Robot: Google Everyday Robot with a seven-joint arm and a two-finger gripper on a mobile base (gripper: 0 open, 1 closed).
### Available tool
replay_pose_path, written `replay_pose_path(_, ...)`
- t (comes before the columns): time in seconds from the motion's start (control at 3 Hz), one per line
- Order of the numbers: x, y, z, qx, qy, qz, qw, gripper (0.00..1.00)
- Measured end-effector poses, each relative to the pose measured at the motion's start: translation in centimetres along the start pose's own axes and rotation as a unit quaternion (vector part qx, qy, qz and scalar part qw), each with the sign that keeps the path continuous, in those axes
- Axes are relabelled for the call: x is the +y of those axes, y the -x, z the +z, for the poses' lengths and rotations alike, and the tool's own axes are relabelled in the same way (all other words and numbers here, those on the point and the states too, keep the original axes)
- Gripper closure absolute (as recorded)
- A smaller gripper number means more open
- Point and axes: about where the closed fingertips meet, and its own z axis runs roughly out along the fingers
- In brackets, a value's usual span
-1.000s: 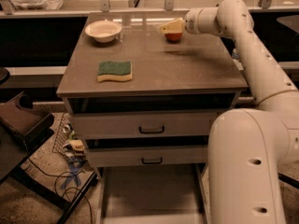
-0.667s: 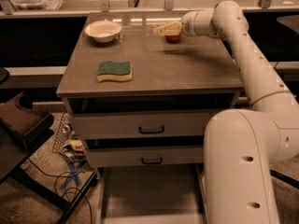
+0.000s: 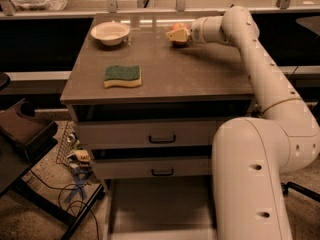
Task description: Place apple into bottom drawer
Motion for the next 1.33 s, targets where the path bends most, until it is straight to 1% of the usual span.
replay_pose_path(0.33,-0.1,-0.7,0.5,0.006,-0.004,0.003,1.0000,0.61)
replay_pose_path(0.67,0.1,-0.8,0.8,0.007,-0.001,0.003,1.0000,0.84)
replay_pose_path(1.0,0.3,-1.0,1.1,0.009,0.001,0.004,1.0000,1.00)
replay_pose_path(1.33,0.1,0.6,0.0,-0.002,-0.013,-0.008,0.9999,1.00)
